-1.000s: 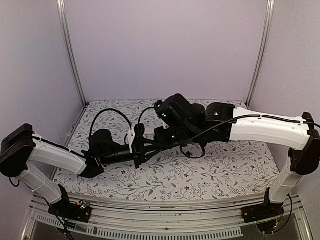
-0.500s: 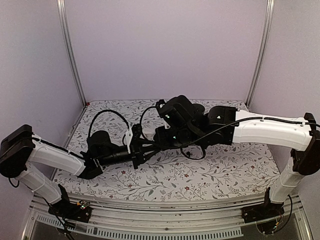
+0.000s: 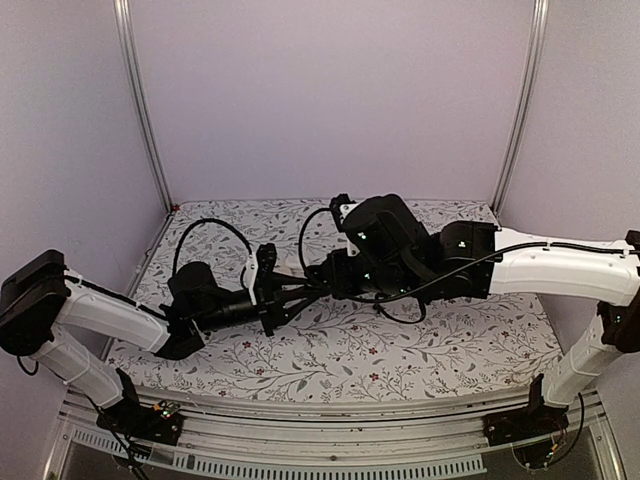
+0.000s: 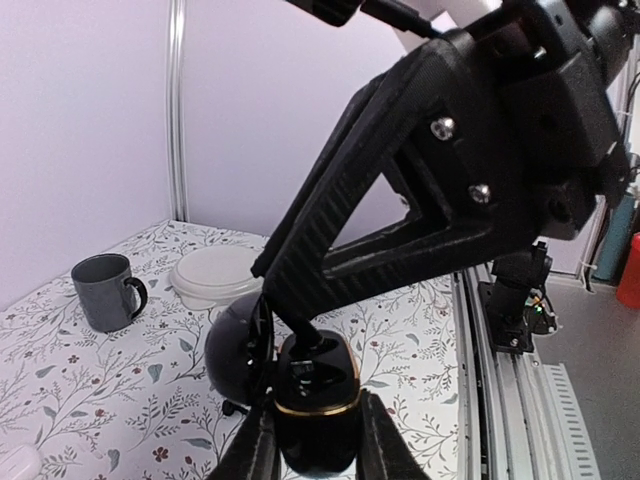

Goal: Insert the wireless bluetooth earbuds into the charging case
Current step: Place the left earbud in the left side groove of the charging case.

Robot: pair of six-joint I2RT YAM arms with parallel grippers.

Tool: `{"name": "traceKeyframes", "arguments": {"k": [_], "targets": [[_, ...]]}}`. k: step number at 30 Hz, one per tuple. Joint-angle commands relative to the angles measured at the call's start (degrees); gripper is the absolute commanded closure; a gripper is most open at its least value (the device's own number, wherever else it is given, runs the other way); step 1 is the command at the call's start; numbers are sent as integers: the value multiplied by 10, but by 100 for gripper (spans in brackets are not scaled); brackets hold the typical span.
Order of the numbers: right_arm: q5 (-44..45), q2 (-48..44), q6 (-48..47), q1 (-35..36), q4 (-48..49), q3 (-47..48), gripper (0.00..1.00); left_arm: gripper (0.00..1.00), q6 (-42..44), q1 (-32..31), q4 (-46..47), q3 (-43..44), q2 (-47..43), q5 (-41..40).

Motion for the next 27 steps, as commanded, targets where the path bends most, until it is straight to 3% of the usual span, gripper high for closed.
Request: {"name": "traceKeyframes", "arguments": {"k": [1, 14, 27], "targets": [[24, -31, 3, 2, 45, -32, 92, 100, -15, 7, 41, -5, -16, 10], [28, -68, -11, 3, 132, -94, 93, 100, -59, 10, 96, -13, -6, 3], [21, -64, -22, 11, 156, -103, 93, 100, -87, 15, 127, -9, 4, -11]]}}
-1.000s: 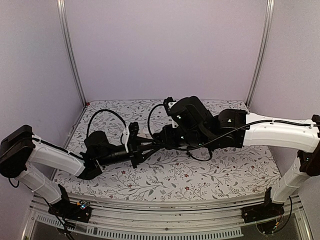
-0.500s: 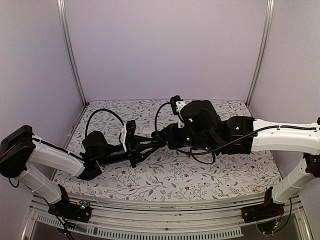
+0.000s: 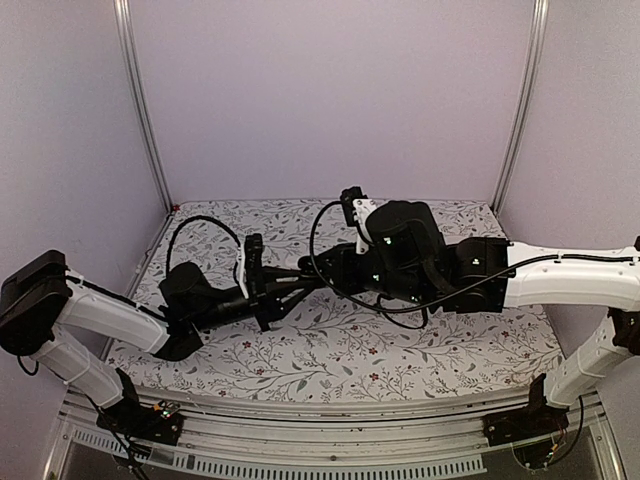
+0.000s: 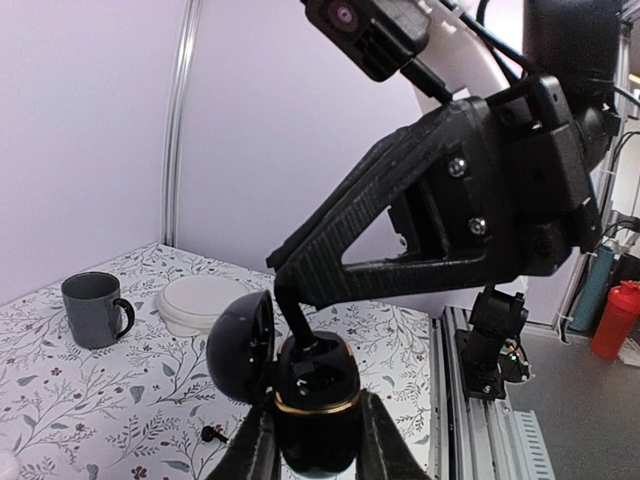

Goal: Insert the wireless bluetooth earbuds into the charging case
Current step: Place the left earbud in the left side groove of the charging case, then insert the left earbud into the right side groove of the charging case.

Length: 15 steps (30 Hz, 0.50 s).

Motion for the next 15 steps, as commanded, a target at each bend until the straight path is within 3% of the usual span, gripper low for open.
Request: {"name": "traceKeyframes", "arguments": {"k": [1, 15], "targets": [[8, -10, -10, 7, 2, -9, 93, 100, -9, 9, 50, 3, 2, -14], [11, -9, -13, 16, -1, -9, 93, 100, -16, 9, 61, 15, 11, -47]]}}
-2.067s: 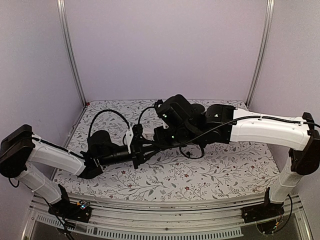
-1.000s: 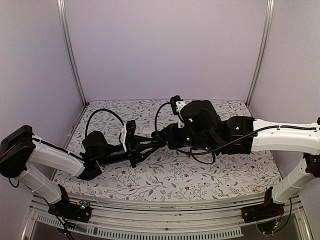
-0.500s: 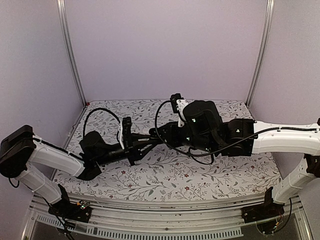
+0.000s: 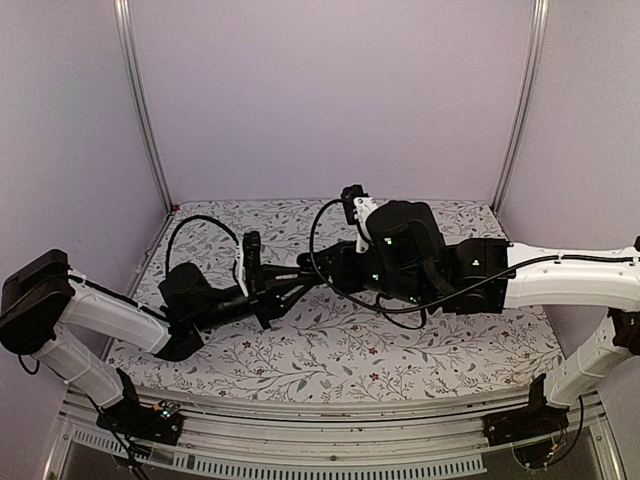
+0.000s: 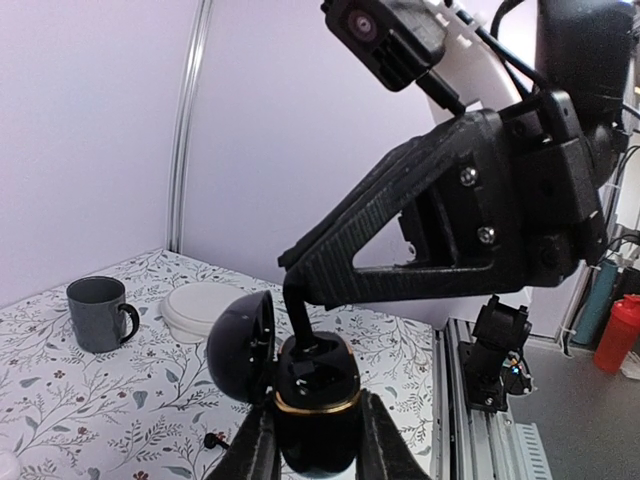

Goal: Insert the wireless bluetooth earbuds into the charging case
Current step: Insert the left earbud into the right side groove of the charging case.

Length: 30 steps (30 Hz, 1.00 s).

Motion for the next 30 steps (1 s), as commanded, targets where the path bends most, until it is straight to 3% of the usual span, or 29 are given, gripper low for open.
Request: {"name": "traceKeyframes", "arguments": {"k": [1, 25, 30], "targets": [[2, -8, -8, 12, -13, -7, 93, 100, -4, 9, 41, 17, 4, -33], [-6, 16, -18, 24, -23, 12, 92, 100, 8, 9, 38, 27, 3, -44], [-17, 18, -18, 24, -27, 14, 86, 100, 20, 9, 47, 21, 4, -43]]}}
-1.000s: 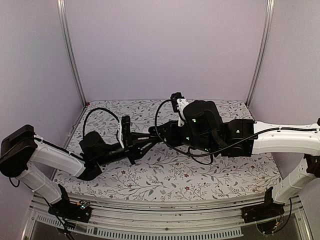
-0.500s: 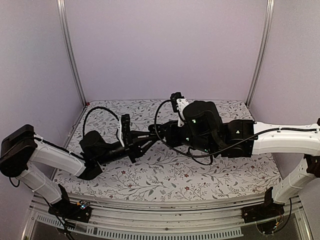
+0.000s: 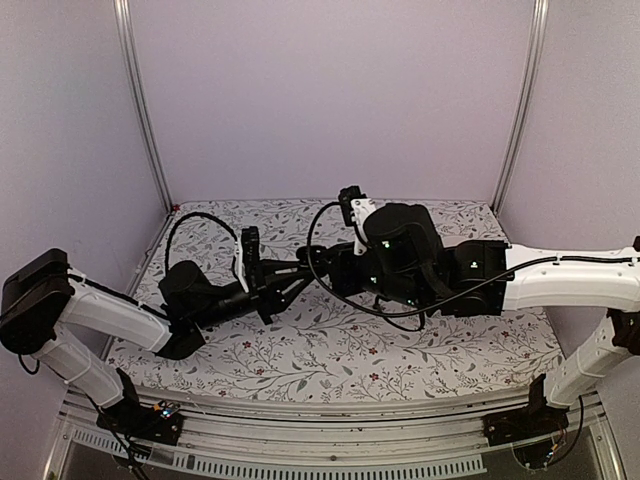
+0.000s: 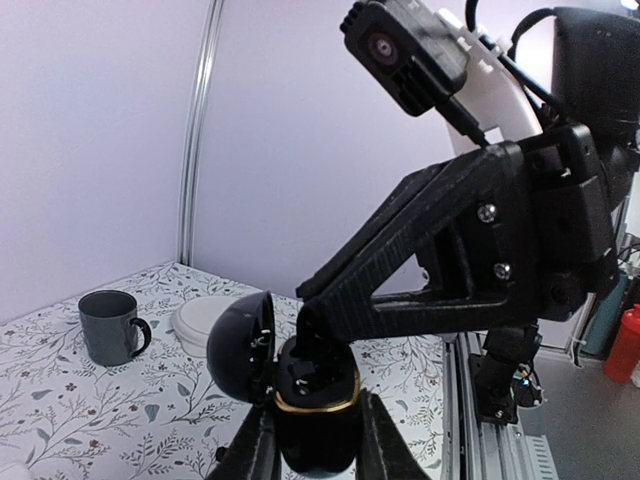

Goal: Insert the wireless bluetooth earbuds into the charging case
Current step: Insert the left earbud into the right side groove of the charging case.

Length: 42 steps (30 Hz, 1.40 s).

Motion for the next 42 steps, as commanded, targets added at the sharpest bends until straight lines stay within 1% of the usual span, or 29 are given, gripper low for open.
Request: {"name": "traceKeyframes", "arguments": {"k": [1, 3, 6, 7, 8, 16, 24, 30, 35, 40, 42], "targets": [[-33, 14, -2, 15, -28, 14, 84, 100, 19, 8, 42, 10, 2, -25], [-36, 11, -1, 15, -29, 14, 82, 100, 23, 9, 43, 9, 2, -23], [-39, 6, 0, 15, -31, 14, 82, 100, 28, 8, 43, 9, 1, -19], [-40, 5, 1, 15, -33, 14, 79, 100, 28, 9, 43, 8, 2, -18], [-40, 5, 2, 15, -35, 15, 78, 100, 29, 8, 44, 8, 1, -18], [-35, -11, 12, 15, -51, 14, 71, 100, 33, 9, 60, 0, 4, -17], [-37, -71, 18, 13, -57, -11, 66, 100, 56, 9, 95, -19, 5, 9], [-80, -134, 16, -2, -45, -60, 64, 100, 88, 9, 86, -33, -6, 53], [-133, -141, -15, -6, -24, -78, 63, 100, 111, 10, 87, -43, -20, 102], [-179, -152, -52, -6, -3, -96, 62, 100, 166, 8, 111, -60, -27, 176], [-185, -161, -62, -7, -2, -104, 60, 100, 189, 6, 114, -68, -33, 196]]}}
